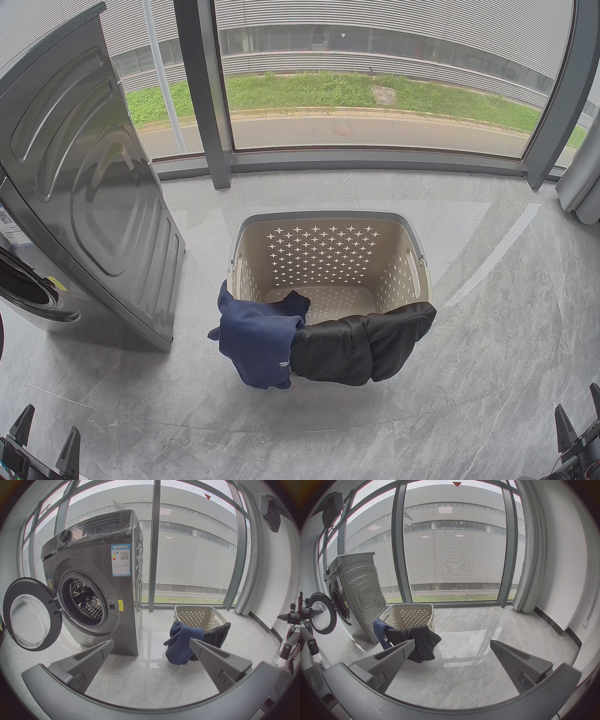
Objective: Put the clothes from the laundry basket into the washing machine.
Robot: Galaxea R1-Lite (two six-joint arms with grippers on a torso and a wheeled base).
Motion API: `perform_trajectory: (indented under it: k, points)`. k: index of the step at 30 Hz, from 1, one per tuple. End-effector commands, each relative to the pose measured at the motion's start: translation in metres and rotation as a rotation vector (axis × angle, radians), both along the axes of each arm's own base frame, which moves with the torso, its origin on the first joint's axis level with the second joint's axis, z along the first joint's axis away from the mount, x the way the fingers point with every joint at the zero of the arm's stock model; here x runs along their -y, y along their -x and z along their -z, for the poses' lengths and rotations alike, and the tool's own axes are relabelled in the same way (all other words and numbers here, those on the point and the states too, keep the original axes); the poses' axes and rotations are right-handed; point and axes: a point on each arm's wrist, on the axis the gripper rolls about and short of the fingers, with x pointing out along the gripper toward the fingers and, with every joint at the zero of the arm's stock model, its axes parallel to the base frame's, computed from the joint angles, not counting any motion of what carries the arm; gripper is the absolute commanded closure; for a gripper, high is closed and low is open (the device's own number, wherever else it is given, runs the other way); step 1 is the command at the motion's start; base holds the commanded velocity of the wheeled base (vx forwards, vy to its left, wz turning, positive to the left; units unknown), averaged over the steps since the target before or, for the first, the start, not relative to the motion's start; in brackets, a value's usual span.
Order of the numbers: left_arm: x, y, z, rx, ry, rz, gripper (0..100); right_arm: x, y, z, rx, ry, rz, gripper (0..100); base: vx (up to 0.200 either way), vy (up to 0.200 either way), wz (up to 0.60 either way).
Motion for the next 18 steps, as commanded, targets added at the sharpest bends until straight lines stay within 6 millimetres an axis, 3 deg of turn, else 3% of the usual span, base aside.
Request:
perform_trajectory:
  k: [1,13,15,16,17,18]
  points:
    - [0.000,0.000,0.004,0.002,0.001,-0.001,0,0.000,0.000,0.005,-0.001,0.000,0.000,0,0.200,0.000,0.00]
    - [0.000,0.000,0.005,0.000,0.003,-0.001,0,0.000,0.001,0.002,0.016,-0.004,-0.003,0,0.017,0.000,0.00]
    - [0.000,0.000,0.005,0.000,0.003,-0.001,0,0.000,0.009,-0.025,0.129,-0.010,-0.005,0,0.000,0.000,0.00]
    - [0.000,0.000,0.005,0.000,0.003,-0.001,0,0.000,0.009,-0.025,0.129,-0.010,-0.005,0,0.000,0.000,0.00]
    - [0.000,0.000,0.004,0.002,0.000,-0.001,0,0.000,0.010,-0.051,0.140,-0.019,-0.010,0,0.000,0.000,0.00]
    - [0.000,0.000,0.004,0.002,0.000,-0.001,0,0.000,0.010,-0.052,0.135,-0.019,-0.010,0,0.000,0.000,0.00]
